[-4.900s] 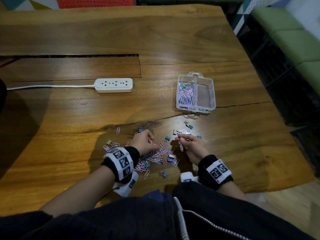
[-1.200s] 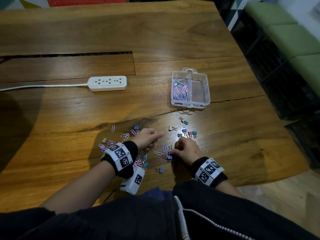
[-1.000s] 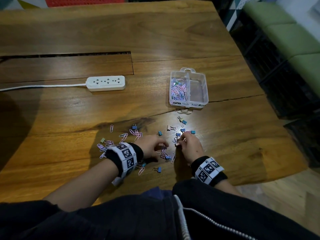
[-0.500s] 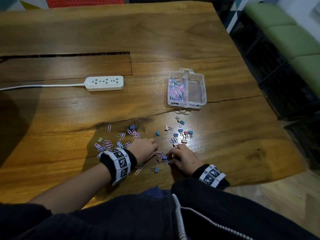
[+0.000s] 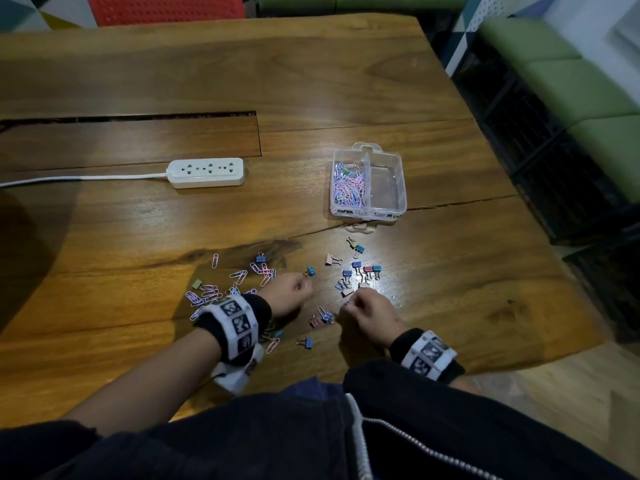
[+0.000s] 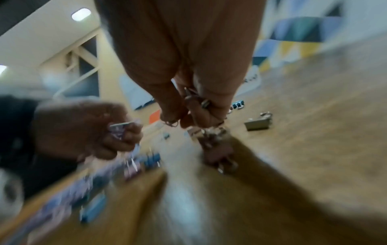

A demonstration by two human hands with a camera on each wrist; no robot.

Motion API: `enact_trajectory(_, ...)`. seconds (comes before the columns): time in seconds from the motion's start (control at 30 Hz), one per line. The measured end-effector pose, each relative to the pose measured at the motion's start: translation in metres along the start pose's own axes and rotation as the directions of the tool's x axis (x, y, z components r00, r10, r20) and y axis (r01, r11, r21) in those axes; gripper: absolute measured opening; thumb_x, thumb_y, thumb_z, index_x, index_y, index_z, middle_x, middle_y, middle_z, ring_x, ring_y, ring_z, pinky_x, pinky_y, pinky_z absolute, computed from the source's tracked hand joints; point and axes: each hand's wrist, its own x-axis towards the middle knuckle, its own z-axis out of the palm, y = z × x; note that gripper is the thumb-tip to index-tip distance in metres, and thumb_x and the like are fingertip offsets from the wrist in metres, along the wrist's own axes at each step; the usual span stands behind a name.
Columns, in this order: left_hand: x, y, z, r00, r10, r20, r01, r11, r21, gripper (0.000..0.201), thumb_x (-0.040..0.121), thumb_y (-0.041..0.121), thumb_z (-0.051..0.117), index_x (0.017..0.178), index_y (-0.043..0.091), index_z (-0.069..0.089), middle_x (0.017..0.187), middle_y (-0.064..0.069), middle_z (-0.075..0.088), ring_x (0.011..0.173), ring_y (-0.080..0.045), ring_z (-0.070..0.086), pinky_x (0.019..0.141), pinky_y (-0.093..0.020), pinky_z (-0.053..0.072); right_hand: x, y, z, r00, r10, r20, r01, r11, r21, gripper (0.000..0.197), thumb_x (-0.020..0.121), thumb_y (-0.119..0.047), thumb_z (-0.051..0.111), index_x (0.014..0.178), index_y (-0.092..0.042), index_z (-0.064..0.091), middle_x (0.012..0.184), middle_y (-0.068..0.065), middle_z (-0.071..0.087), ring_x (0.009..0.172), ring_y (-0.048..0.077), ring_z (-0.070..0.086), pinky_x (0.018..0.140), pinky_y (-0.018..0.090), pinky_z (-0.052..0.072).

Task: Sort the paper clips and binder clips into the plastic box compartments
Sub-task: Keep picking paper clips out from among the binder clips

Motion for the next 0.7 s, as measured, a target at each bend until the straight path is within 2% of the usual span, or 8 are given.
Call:
enact_trajectory(0.03,0.001,0.0,-0.004,0.998,-0.061,0.011,0.062,0.945,-0.32,0.031,0.094,0.014,0.037,0.064,0.017,0.037,0.066,0.002,0.038,0.051,-0.006,0.038,0.048,-0.016,0.033,0.0,0.0,-0.004,0.998,0.06,-0.016,-0.057,0.986,0.155,0.025,0.091,-0.015,0.049,0.068,-0.024,0.043,0.08,-0.007,0.047,0.073,0.004,0.045,0.065,0.016,0.038)
enact_trajectory(0.1,0.001,0.001,-0.012,0.992,-0.084,0.091,0.124,0.659,-0.742,0.028,0.089,0.004,0.036,0.063,0.014,0.036,0.061,-0.002,0.038,0.037,-0.004,0.036,0.034,-0.014,0.029,0.001,0.0,-0.012,0.994,0.109,-0.009,-0.097,0.914,0.394,0.022,0.088,-0.01,0.052,0.069,-0.019,0.047,0.076,-0.003,0.052,0.071,0.008,0.05,0.063,0.019,0.041)
enact_trajectory(0.13,0.001,0.002,-0.015,0.991,-0.064,0.12,0.135,0.54,-0.83,0.024,0.085,0.004,0.038,0.063,0.013,0.036,0.06,-0.003,0.043,0.034,-0.004,0.037,0.031,-0.012,0.028,0.002,-0.001,-0.016,0.994,0.108,0.013,-0.1,0.866,0.49,0.021,0.087,-0.006,0.053,0.07,-0.017,0.048,0.076,-0.001,0.053,0.071,0.01,0.052,0.064,0.021,0.043)
enact_trajectory(0.2,0.0,0.005,-0.018,0.989,-0.005,0.151,0.139,0.419,-0.897,0.013,0.07,0.007,0.044,0.062,0.014,0.037,0.055,-0.002,0.052,0.034,-0.006,0.039,0.03,-0.01,0.029,0.006,-0.003,-0.025,0.993,0.09,0.08,-0.12,0.755,0.645,0.02,0.085,0.003,0.051,0.075,-0.015,0.051,0.078,0.001,0.054,0.07,0.013,0.053,0.065,0.024,0.045)
enact_trajectory(0.27,0.0,0.009,-0.018,0.985,0.045,0.168,0.141,0.36,-0.922,0.009,0.06,0.007,0.042,0.058,0.015,0.037,0.049,0.0,0.051,0.032,-0.007,0.036,0.03,-0.007,0.027,0.01,-0.005,-0.031,0.986,0.082,0.142,-0.159,0.694,0.702,0.021,0.086,0.006,0.046,0.08,-0.013,0.053,0.078,0.003,0.054,0.067,0.014,0.053,0.06,0.023,0.045)
enact_trajectory(0.4,0.0,0.013,-0.012,0.98,0.076,0.186,0.158,0.278,-0.947,0.012,0.05,0.004,0.044,0.052,0.015,0.04,0.042,0.002,0.044,0.028,-0.007,0.033,0.028,-0.005,0.025,0.015,-0.007,-0.03,0.966,0.125,0.228,-0.251,0.675,0.694,0.021,0.089,0.005,0.04,0.078,-0.007,0.055,0.076,0.003,0.054,0.064,0.011,0.048,0.048,0.014,0.043)
enact_trajectory(0.6,0.006,0.008,-0.006,0.976,0.024,0.217,0.209,0.192,-0.959,0.012,0.061,0.008,0.036,0.059,0.017,0.029,0.043,0.005,0.035,0.033,-0.008,0.032,0.029,-0.009,0.02,0.016,-0.002,-0.022,0.935,0.185,0.303,-0.352,0.584,0.731,0.021,0.095,-0.012,0.038,0.083,-0.007,0.055,0.067,0.001,0.047,0.055,0.008,0.041,0.044,0.013,0.037)
enact_trajectory(0.7,0.01,0.008,-0.007,0.975,-0.007,0.224,0.219,0.241,-0.946,0.017,0.072,0.009,0.039,0.059,0.017,0.03,0.044,0.005,0.037,0.032,-0.007,0.03,0.027,-0.009,0.022,0.016,-0.002,-0.018,0.923,0.242,0.298,-0.38,0.692,0.614,0.023,0.092,-0.025,0.048,0.073,-0.012,0.053,0.065,-0.001,0.045,0.052,0.009,0.038,0.049,0.018,0.033)
